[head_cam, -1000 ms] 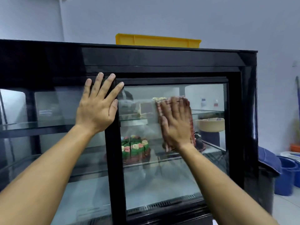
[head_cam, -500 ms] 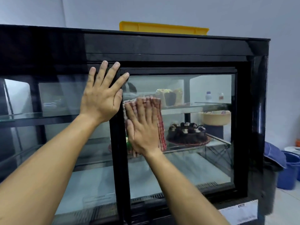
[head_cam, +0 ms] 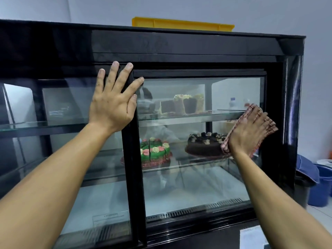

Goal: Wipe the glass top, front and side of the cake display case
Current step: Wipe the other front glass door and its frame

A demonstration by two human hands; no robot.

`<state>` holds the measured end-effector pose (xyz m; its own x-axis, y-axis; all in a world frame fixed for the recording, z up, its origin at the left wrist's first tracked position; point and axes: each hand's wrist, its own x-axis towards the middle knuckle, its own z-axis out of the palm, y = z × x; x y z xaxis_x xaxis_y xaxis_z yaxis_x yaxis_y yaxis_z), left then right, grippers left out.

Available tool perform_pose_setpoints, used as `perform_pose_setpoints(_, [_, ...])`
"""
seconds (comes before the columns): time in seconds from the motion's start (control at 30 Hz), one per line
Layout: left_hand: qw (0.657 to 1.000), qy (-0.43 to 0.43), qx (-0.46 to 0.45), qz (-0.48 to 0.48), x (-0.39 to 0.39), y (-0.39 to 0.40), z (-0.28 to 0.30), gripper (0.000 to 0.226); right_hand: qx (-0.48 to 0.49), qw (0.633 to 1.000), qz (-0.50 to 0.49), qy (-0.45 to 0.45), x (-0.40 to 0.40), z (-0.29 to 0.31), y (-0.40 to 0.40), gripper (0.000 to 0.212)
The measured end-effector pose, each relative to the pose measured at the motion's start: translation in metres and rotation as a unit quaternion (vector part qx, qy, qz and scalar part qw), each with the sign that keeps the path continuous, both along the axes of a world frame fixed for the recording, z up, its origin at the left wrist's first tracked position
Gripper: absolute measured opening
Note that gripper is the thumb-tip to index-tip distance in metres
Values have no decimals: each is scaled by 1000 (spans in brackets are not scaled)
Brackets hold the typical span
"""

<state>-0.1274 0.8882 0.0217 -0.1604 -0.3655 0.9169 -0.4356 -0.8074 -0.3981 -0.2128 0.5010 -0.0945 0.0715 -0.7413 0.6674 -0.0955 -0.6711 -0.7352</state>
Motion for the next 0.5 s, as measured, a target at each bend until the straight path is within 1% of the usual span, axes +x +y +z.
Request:
perform_pose_setpoints(0.07, [1000, 3, -1, -2, -1, 0, 0, 48, 26, 999, -32, -31, 10, 2, 34, 62])
perform_pose_setpoints(0.1, [1000, 4, 1, -1, -1, 0, 0, 48, 9, 998, -49, -31, 14, 3, 57, 63])
perform_pose_setpoints(0.17, [1000, 9, 5, 1, -2, 1, 0, 49, -84, 995, -58, -9, 23, 6, 111, 65])
perform_pose_setpoints(0.27, [1000, 16, 9, 4, -4, 1, 0, 52, -254, 967, 18, -4, 39, 37, 178, 65])
perform_pose_setpoints(0.3, [1000, 17, 11, 6, -4, 2, 0, 52, -293, 955, 42, -2, 45, 50, 192, 64])
perform_pose_setpoints(0.37, [1000, 20, 11, 6, -4, 2, 0, 52, -339, 939, 53, 6, 55, 66, 207, 60])
perform_pose_setpoints(0.43, [1000, 23, 10, 5, -4, 2, 0, 51, -383, 922, 59, 19, 59, 59, 214, 57])
perform_pose_setpoints(0.5, [1000, 21, 10, 4, -3, 1, 0, 51, -438, 895, 79, 21, 58, 25, 219, 57])
